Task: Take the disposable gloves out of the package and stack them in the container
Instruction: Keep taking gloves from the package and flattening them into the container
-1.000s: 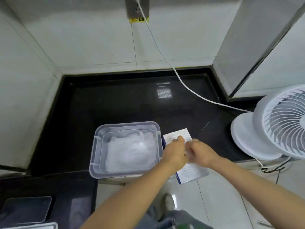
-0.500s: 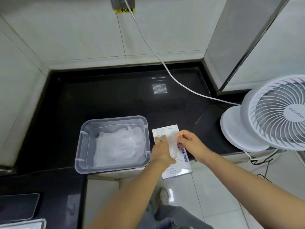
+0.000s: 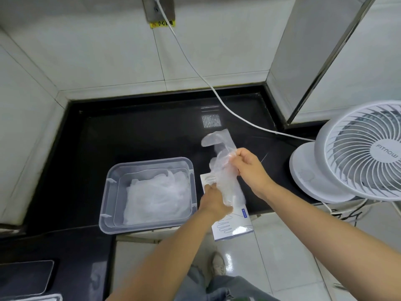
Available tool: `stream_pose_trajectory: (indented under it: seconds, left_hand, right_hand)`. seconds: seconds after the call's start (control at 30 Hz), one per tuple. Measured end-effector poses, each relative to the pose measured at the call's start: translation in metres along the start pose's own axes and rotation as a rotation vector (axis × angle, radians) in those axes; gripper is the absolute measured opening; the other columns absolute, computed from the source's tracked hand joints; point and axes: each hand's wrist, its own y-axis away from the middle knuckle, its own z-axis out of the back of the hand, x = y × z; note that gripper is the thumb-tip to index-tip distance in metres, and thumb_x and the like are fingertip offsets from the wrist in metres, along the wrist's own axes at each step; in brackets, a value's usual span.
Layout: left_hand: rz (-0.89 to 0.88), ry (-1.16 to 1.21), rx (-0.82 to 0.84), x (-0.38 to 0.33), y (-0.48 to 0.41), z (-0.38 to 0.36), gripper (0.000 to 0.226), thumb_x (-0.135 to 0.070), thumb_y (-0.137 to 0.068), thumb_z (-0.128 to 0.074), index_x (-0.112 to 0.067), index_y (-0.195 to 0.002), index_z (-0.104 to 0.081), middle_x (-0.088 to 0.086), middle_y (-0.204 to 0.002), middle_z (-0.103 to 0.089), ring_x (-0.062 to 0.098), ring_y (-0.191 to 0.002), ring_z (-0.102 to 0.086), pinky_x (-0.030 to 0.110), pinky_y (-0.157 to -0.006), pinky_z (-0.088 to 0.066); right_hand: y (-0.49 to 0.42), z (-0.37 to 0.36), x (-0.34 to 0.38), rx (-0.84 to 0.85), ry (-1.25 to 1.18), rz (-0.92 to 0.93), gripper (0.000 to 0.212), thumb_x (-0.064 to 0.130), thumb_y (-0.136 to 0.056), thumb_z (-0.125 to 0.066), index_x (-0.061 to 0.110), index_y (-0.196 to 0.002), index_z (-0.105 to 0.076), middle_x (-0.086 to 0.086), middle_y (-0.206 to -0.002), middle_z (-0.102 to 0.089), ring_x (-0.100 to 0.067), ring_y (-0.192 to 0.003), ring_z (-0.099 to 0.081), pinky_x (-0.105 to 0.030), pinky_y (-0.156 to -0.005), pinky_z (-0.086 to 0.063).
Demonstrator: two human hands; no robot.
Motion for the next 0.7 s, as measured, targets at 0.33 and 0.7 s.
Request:
stream_pose_trajectory:
  seconds: [0.33, 0.7]
  left_hand:
    - [-0.056, 1.197, 0.01, -0.015, 0.006, 0.099, 0.061, -0.064, -0.088, -0.048, -0.015, -0.123, -0.059, 0.009, -0.116, -0.068, 0.023, -0.106, -0.066, 0.039, -0.095, -0.051]
    - [0.079, 1.15, -0.179, 0.045, 0.018, 0.139, 0.01, -0.018, -0.09, -0.068, -0.012, -0.098, -0.069, -0.002, -0.073, -0.073, 0.008, -0.061, -0.069, 0.019, -0.051, -0.052]
  right_hand:
    - [-0.009, -0.013, 0.016, -0.075, -0.138, -0.04, 0.023, 0.012, -0.098, -0.047, 0.011, -0.085, -0.066, -0.007, -0.088, -0.065, -0.016, -0.083, -0.059, -0.029, -0.076, -0.05]
    - [-0.011, -0.072, 0.042, 0.259, -0.048, -0.183, 0.038, 0.015, -0.095, -0.035, 0.003, -0.072, -0.063, -0.003, -0.067, -0.067, -0.012, -0.067, -0.063, -0.024, -0.068, -0.049]
